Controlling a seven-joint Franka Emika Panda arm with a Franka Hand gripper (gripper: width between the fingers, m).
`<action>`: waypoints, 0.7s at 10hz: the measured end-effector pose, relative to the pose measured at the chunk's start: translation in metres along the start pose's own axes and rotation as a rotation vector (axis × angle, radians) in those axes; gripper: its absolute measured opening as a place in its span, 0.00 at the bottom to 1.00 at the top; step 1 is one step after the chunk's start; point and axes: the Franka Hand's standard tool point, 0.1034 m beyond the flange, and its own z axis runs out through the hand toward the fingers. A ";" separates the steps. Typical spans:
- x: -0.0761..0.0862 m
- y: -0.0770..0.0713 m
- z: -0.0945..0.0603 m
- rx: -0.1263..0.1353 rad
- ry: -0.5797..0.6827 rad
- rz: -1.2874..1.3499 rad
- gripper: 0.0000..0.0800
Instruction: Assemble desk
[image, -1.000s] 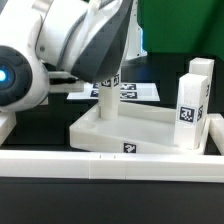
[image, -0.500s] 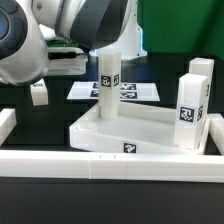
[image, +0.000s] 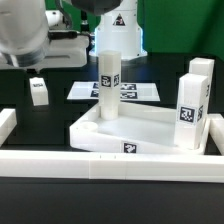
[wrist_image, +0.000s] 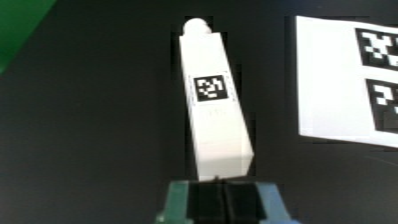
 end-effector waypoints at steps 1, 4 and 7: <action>0.000 0.000 0.001 -0.001 0.000 -0.001 0.12; 0.001 -0.002 0.024 0.004 0.039 -0.033 0.54; 0.003 -0.003 0.029 0.000 0.043 -0.036 0.79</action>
Offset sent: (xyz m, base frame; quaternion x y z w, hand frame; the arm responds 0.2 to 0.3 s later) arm -0.0293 0.0122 -0.0202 0.0350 0.0280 -0.0365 0.9983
